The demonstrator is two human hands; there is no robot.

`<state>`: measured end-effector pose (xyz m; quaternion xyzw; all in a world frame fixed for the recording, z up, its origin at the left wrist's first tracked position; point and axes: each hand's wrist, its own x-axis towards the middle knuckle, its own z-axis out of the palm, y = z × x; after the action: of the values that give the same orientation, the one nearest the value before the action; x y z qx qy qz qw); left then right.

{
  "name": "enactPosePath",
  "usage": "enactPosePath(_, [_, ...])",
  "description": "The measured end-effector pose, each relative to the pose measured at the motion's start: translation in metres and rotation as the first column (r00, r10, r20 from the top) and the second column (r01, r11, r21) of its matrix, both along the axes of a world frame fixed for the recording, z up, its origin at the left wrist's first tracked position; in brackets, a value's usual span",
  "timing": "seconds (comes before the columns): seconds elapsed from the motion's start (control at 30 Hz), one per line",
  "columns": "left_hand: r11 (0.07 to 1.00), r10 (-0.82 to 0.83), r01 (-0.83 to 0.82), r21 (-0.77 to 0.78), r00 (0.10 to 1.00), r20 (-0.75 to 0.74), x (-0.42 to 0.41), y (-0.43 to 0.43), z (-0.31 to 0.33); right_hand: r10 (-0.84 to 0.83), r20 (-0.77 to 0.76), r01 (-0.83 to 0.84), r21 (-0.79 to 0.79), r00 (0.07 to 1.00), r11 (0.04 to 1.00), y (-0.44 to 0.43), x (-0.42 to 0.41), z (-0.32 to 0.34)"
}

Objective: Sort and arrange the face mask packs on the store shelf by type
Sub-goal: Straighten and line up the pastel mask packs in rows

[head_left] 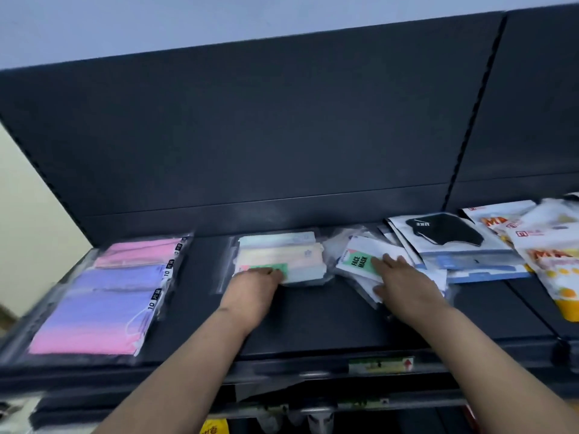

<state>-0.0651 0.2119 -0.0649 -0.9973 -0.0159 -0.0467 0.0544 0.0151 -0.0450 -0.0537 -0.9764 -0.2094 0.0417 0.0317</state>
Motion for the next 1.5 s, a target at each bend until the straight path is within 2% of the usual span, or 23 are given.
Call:
enactPosePath(0.1, [0.993, 0.102, -0.099, -0.062, 0.993, 0.052, -0.001, 0.0, -0.009, -0.008, 0.004, 0.008, -0.03, 1.0, 1.0, -0.002, 0.003, 0.001])
enactPosePath(0.2, [0.98, 0.037, -0.013, -0.197, 0.992, 0.117, 0.0, 0.005, -0.016, -0.009, 0.089, 0.014, -0.064, 0.996, 0.998, -0.002, 0.003, 0.003])
enactPosePath(0.27, [0.975, 0.014, 0.003, -0.224, 0.997, 0.074, -0.002, 0.004, -0.016, -0.019, 0.123, 0.026, -0.05, 0.992, 0.998, -0.002, 0.003, 0.005])
enactPosePath(0.33, [0.966, 0.033, -0.024, -0.256, 0.999, 0.03, -0.002, 0.003, -0.015, -0.042, 0.135, 0.045, -0.023, 0.99, 0.999, -0.004, 0.002, 0.004])
enactPosePath(0.43, [0.974, 0.047, -0.04, -0.225, 0.999, 0.025, -0.001, 0.003, -0.014, -0.112, 0.147, 0.107, 0.042, 0.983, 0.993, -0.012, 0.005, 0.002])
enactPosePath(0.53, [0.971, 0.096, -0.104, -0.217, 0.994, -0.046, 0.001, 0.003, -0.012, -0.185, 0.154, 0.161, 0.159, 0.97, 0.974, -0.014, 0.006, 0.005])
enactPosePath(0.6, [0.957, 0.097, -0.116, -0.264, 0.992, -0.081, 0.001, 0.004, -0.011, -0.175, 0.192, 0.133, 0.214, 0.966, 0.968, -0.008, 0.001, 0.013])
enactPosePath(0.63, [0.934, 0.106, -0.122, -0.336, 0.992, -0.066, 0.0, 0.005, -0.01, -0.154, 0.218, 0.102, 0.233, 0.964, 0.967, -0.003, -0.004, 0.018])
enactPosePath(0.7, [0.827, 0.244, -0.157, -0.54, 0.965, 0.093, -0.009, 0.011, -0.005, -0.105, 0.246, 0.033, 0.281, 0.964, 0.959, 0.013, -0.017, 0.026])
enactPosePath(0.77, [0.71, 0.45, -0.133, -0.692, 0.841, 0.3, -0.02, 0.019, 0.004, -0.025, 0.272, -0.064, 0.313, 0.962, 0.948, 0.03, -0.025, 0.024])
enactPosePath(0.83, [0.701, 0.513, -0.088, -0.708, 0.752, 0.414, -0.033, 0.031, 0.014, 0.094, 0.288, -0.181, 0.295, 0.953, 0.938, 0.053, -0.035, 0.018])
enactPosePath(0.93, [0.746, 0.478, -0.045, -0.664, 0.73, 0.488, -0.043, 0.046, 0.026, 0.275, 0.346, -0.376, 0.272, 0.897, 0.886, 0.09, -0.05, 0.004])
enactPosePath(1.0, [0.779, 0.399, -0.037, -0.626, 0.8, 0.448, -0.045, 0.052, 0.03, 0.408, 0.234, -0.456, 0.217, 0.883, 0.863, 0.111, -0.062, 0.0])
enactPosePath(1.07, [0.828, 0.267, -0.059, -0.558, 0.917, 0.298, -0.044, 0.055, 0.027, 0.479, 0.013, -0.474, 0.161, 0.878, 0.866, 0.119, -0.065, -0.005])
enactPosePath(1.1, [0.846, 0.203, -0.064, -0.529, 0.956, 0.21, -0.045, 0.056, 0.023, 0.475, -0.023, -0.467, 0.156, 0.879, 0.871, 0.121, -0.066, -0.006])
enactPosePath(1.13, [0.868, 0.142, -0.06, -0.493, 0.981, 0.131, -0.047, 0.056, 0.017, 0.461, 0.003, -0.456, 0.159, 0.887, 0.876, 0.122, -0.066, -0.007])
enactPosePath(1.2, [0.914, 0.044, -0.039, -0.405, 0.999, 0.002, -0.049, 0.053, 0.006, 0.389, 0.09, -0.397, 0.106, 0.917, 0.912, 0.119, -0.064, -0.01])
enactPosePath(1.3, [0.952, 0.019, -0.057, -0.3, 0.991, -0.129, -0.051, 0.051, -0.007, 0.308, 0.062, -0.311, 0.042, 0.949, 0.949, 0.115, -0.063, -0.014])
enactPosePath(1.4, [0.968, 0.027, -0.076, -0.238, 0.979, -0.203, -0.051, 0.05, -0.008, 0.289, 0.012, -0.289, 0.062, 0.957, 0.955, 0.114, -0.067, -0.019])
enactPosePath(1.5, [0.975, 0.027, -0.074, -0.211, 0.976, -0.216, -0.049, 0.046, -0.006, 0.262, -0.006, -0.26, 0.078, 0.965, 0.962, 0.118, -0.065, -0.025])
